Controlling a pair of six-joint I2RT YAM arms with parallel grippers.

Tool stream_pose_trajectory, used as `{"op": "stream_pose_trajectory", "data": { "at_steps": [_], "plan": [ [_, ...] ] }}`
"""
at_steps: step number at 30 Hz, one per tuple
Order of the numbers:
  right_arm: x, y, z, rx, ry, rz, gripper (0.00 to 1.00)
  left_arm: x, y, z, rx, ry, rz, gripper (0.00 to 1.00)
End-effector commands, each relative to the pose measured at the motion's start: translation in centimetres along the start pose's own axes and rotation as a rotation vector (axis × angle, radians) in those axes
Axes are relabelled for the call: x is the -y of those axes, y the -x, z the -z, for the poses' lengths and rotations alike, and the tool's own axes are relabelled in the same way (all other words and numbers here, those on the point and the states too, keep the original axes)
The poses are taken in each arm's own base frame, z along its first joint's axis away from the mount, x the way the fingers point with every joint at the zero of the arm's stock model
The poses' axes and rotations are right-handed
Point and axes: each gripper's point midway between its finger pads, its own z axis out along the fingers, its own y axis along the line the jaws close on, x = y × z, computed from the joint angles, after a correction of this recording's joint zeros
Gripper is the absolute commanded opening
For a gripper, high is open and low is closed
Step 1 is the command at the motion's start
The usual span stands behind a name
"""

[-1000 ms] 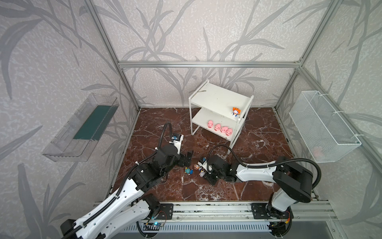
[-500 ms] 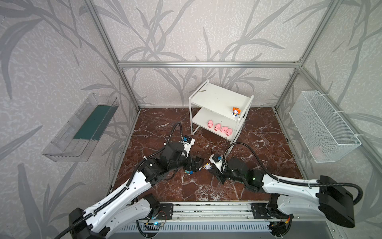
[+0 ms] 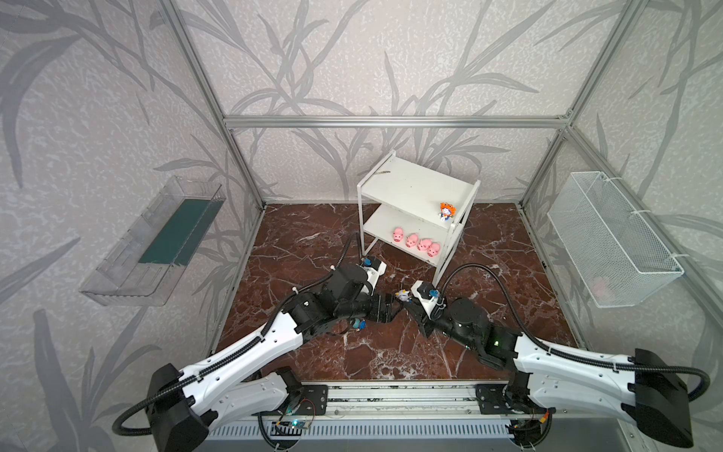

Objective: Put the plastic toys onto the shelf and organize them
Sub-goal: 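Lift the figurine with the right gripper toward the left gripper while the left gripper approaches, then close the left gripper on the figurine held by the right gripper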

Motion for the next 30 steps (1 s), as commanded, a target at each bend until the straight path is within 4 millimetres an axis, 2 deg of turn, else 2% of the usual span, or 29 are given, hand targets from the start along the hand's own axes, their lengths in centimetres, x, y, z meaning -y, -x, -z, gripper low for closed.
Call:
{"op": "stream_pose_trajectory", "data": {
  "at_steps": [1,7,16,30],
  "plan": [
    [0.7,1.0,0.1,0.045,-0.052,0.017,0.14,1.1,2.4,0.3,0.091,-0.004,0.058,0.79],
    [0.5,1.2,0.4,0.061,-0.064,0.031,0.14,0.1,2.7,-0.7,0.085,0.059,0.092,0.75],
    [0.6,1.4,0.6,0.072,-0.112,0.063,0.14,0.6,3.1,-2.1,0.067,0.051,0.118,0.68],
    [0.6,1.4,0.2,0.072,-0.174,0.119,0.13,1.2,3.5,-3.3,0.056,0.02,0.172,0.65]
  ]
}}
